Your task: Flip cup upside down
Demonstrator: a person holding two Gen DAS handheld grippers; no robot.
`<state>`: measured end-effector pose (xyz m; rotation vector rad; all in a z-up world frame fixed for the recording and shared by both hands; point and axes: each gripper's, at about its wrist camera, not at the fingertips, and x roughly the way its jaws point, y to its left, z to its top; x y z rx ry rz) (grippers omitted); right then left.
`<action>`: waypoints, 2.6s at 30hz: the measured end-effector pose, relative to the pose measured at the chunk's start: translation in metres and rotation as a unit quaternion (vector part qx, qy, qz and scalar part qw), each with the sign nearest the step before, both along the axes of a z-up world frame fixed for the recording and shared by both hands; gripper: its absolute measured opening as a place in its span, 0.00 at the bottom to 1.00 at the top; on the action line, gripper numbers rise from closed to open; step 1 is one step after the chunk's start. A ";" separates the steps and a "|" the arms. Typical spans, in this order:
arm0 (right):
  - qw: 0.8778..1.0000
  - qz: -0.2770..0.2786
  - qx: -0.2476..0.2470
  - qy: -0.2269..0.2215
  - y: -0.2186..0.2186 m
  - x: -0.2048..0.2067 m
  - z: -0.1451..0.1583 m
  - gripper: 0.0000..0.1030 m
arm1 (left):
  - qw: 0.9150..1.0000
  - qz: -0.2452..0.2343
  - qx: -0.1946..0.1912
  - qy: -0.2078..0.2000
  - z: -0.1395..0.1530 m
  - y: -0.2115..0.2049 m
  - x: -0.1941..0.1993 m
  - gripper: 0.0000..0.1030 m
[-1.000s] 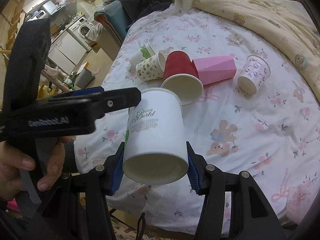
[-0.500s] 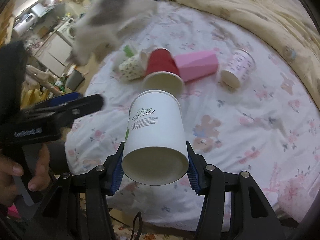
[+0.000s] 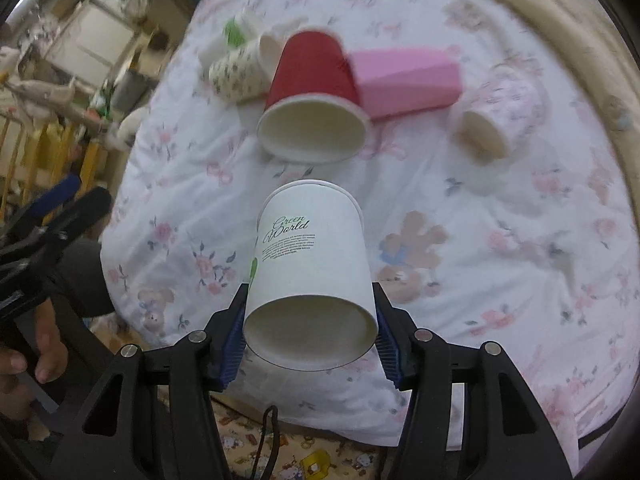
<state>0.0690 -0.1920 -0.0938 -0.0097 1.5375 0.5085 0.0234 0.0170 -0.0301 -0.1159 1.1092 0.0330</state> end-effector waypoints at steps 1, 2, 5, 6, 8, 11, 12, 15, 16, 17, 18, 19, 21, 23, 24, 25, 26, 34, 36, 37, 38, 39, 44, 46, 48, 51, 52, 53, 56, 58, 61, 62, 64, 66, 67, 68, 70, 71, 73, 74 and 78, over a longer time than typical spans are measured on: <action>1.000 0.003 -0.009 0.009 0.005 0.004 -0.006 0.56 | 1.000 0.004 -0.002 0.000 0.000 0.002 0.001 0.96; 1.000 0.008 -0.022 0.014 0.010 0.008 -0.012 0.56 | 1.000 0.005 -0.005 0.001 0.000 0.003 0.001 0.96; 0.998 0.024 -0.041 0.033 0.026 0.017 -0.024 0.56 | 1.000 0.010 -0.016 0.008 -0.002 0.005 0.002 0.96; 0.998 0.032 -0.048 0.032 0.032 0.019 -0.026 0.56 | 1.000 0.010 -0.018 0.009 -0.002 0.005 0.002 0.96; 0.998 0.032 -0.054 0.028 0.038 0.028 -0.028 0.56 | 1.000 0.011 -0.022 0.011 -0.002 0.006 0.003 0.96; 0.998 0.031 -0.058 0.024 0.045 0.038 -0.030 0.56 | 1.000 0.014 -0.023 0.011 -0.001 0.007 0.003 0.96; 0.998 0.031 -0.058 0.021 0.047 0.040 -0.031 0.56 | 1.000 0.014 -0.024 0.013 -0.001 0.007 0.003 0.96; 0.998 0.030 -0.056 0.008 0.051 0.043 -0.027 0.55 | 0.999 0.017 -0.026 0.015 -0.002 0.008 0.004 0.96; 0.998 0.029 -0.055 0.004 0.051 0.043 -0.027 0.55 | 0.999 0.018 -0.028 0.016 -0.002 0.009 0.003 0.96; 0.998 0.029 -0.056 0.004 0.052 0.043 -0.027 0.55 | 0.999 0.018 -0.030 0.017 -0.002 0.009 0.004 0.96; 0.998 0.030 -0.059 0.004 0.052 0.042 -0.029 0.55 | 0.999 0.018 -0.032 0.017 -0.001 0.009 0.004 0.97; 0.998 0.031 -0.061 0.003 0.053 0.042 -0.030 0.55 | 0.999 0.018 -0.033 0.016 0.000 0.009 0.003 0.96; 0.997 0.031 -0.064 0.005 0.055 0.041 -0.033 0.55 | 0.999 0.016 -0.035 0.013 0.001 0.008 0.003 0.97; 0.998 0.025 -0.058 0.003 0.055 0.041 -0.031 0.59 | 0.999 0.012 -0.028 0.011 0.001 0.005 0.004 0.96; 0.998 0.023 -0.057 0.002 0.054 0.040 -0.030 0.59 | 1.000 0.012 -0.026 0.011 0.001 0.004 0.004 0.96; 0.998 0.024 -0.061 -0.001 0.055 0.040 -0.030 0.63 | 1.000 0.012 -0.026 0.011 0.000 0.003 0.004 0.96; 0.998 0.024 -0.066 -0.004 0.054 0.039 -0.029 0.71 | 0.999 0.012 -0.027 0.010 -0.001 0.003 0.004 0.97; 0.999 -0.017 -0.014 -0.032 0.026 0.027 0.002 0.90 | 1.000 0.013 -0.009 -0.007 0.001 0.002 0.000 0.97; 0.998 -0.030 0.017 -0.044 0.014 0.020 0.017 0.90 | 1.000 0.010 -0.010 -0.013 0.003 0.001 -0.002 0.97; 0.998 -0.036 0.033 -0.051 0.007 0.016 0.024 0.90 | 1.000 0.007 -0.011 -0.017 0.005 0.000 -0.003 0.97; 0.996 -0.043 0.061 -0.057 0.004 0.012 0.031 0.90 | 1.000 0.005 -0.012 -0.022 0.007 -0.001 -0.004 0.97; 0.994 -0.049 0.085 -0.057 -0.003 0.008 0.037 0.90 | 1.000 0.003 -0.013 -0.027 0.009 -0.002 -0.005 0.97; 0.980 -0.086 0.132 -0.126 -0.023 -0.023 0.073 0.90 | 0.998 -0.012 -0.023 -0.060 0.027 -0.006 -0.016 0.97; 0.973 -0.097 0.124 -0.167 -0.030 -0.038 0.088 0.90 | 0.997 -0.015 -0.022 -0.075 0.032 -0.008 -0.021 0.97; 0.968 -0.109 0.115 -0.196 -0.031 -0.050 0.093 0.90 | 0.996 -0.018 -0.023 -0.086 0.036 -0.009 -0.027 0.97; 0.957 -0.140 0.100 -0.235 -0.047 -0.071 0.100 0.90 | 0.995 -0.022 -0.018 -0.097 0.039 -0.011 -0.037 0.98; 0.952 -0.152 0.090 -0.249 -0.049 -0.079 0.101 0.90 | 0.995 -0.024 -0.012 -0.101 0.039 -0.013 -0.041 0.98; 0.949 -0.162 0.079 -0.258 -0.051 -0.085 0.100 0.90 | 0.994 -0.026 -0.007 -0.103 0.039 -0.015 -0.043 0.98; 0.940 -0.179 0.049 -0.286 -0.053 -0.098 0.095 0.90 | 0.994 -0.029 -0.001 -0.108 0.037 -0.017 -0.052 0.98; 0.935 -0.183 0.036 -0.301 -0.053 -0.109 0.092 0.90 | 0.993 -0.031 0.005 -0.110 0.035 -0.019 -0.059 0.98; 0.927 -0.184 0.013 -0.325 -0.049 -0.121 0.090 0.90 | 0.993 -0.033 0.014 -0.113 0.032 -0.023 -0.066 0.98; 0.924 -0.184 0.002 -0.336 -0.047 -0.124 0.090 0.90 | 0.993 -0.034 0.018 -0.116 0.031 -0.024 -0.068 0.98; 0.920 -0.184 -0.004 -0.346 -0.044 -0.129 0.088 0.90 | 0.992 -0.041 0.027 -0.119 0.029 -0.027 -0.070 0.98; 0.922 -0.179 -0.005 -0.343 -0.041 -0.128 0.084 0.90 | 0.990 -0.046 0.042 -0.123 0.027 -0.031 -0.071 0.98; 0.923 -0.178 -0.007 -0.341 -0.040 -0.126 0.081 0.90 | 0.990 -0.047 0.046 -0.127 0.027 -0.032 -0.071 0.98; 0.924 -0.178 -0.008 -0.338 -0.039 -0.125 0.079 0.90 | 0.990 -0.048 0.044 -0.129 0.027 -0.032 -0.072 0.98; 0.926 -0.180 -0.007 -0.333 -0.039 -0.121 0.076 0.90 | 0.990 -0.050 0.039 -0.129 0.026 -0.033 -0.073 0.98; 0.926 -0.181 -0.006 -0.331 -0.040 -0.120 0.075 0.90 | 0.990 -0.054 0.040 -0.127 0.025 -0.034 -0.074 0.98; 0.927 -0.186 -0.006 -0.327 -0.042 -0.119 0.073 0.90 | 0.989 -0.057 0.043 -0.128 0.025 -0.035 -0.074 0.98; 0.926 -0.188 -0.005 -0.326 -0.043 -0.119 0.073 0.90 | 0.989 -0.057 0.042 -0.129 0.025 -0.036 -0.074 0.98; 0.926 -0.193 -0.004 -0.323 -0.045 -0.118 0.073 0.90 | 0.989 -0.057 0.040 -0.128 0.026 -0.036 -0.073 0.98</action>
